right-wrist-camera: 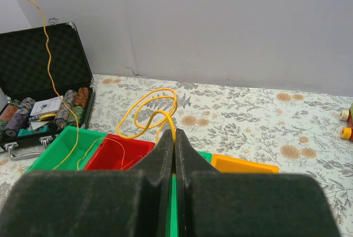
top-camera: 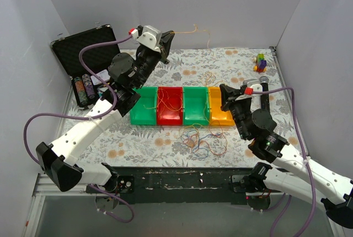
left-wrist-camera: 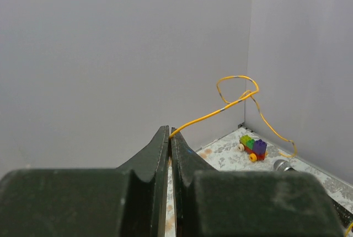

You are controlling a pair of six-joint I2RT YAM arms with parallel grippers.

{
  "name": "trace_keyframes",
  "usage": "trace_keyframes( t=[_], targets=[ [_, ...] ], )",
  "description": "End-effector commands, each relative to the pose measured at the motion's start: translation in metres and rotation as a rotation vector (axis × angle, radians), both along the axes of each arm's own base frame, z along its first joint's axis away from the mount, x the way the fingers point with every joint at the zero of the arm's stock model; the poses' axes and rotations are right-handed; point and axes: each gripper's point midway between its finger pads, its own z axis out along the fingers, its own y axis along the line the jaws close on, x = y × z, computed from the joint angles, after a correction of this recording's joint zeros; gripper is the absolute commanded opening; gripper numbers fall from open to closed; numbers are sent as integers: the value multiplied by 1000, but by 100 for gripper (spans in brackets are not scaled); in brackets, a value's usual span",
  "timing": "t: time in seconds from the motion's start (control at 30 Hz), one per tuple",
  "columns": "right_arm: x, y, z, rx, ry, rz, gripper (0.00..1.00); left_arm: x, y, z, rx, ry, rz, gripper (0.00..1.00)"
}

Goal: Untangle the cables

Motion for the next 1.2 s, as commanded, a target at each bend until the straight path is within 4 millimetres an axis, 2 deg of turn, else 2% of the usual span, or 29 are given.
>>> trace_keyframes(
  t=[0.0, 0.1, 0.3, 0.4, 0.6, 0.83, 1.03, 1.17],
  targets=[
    [0, -1, 9, 45, -20, -4, 1, -14, -2, 32, -31, -64, -38, 0],
    [0, -2, 7, 46, -19, -7, 1, -13, -8, 34, -43, -57, -57, 0],
    [0, -4, 7, 51, -21, -13, 1, -8, -19, 25, -61, -22, -68, 0],
    [-2, -6, 8, 55, -23, -14, 1, -2, -21, 10, -59, 9, -54, 0],
    [-3, -12, 9, 51, -28, -28, 1, 9, -5, -16, -48, -16, 53, 0],
    [-3, -14, 8, 52, -29, -35, 1, 14, -13, -35, -62, 30, 38, 0],
    [-3, -14, 9, 52, -32, -35, 1, 20, -8, -73, -30, 84, 76, 0],
    [-4, -16, 7, 51, -32, -38, 1, 20, 2, -104, 2, 85, 122, 0]
  ],
)
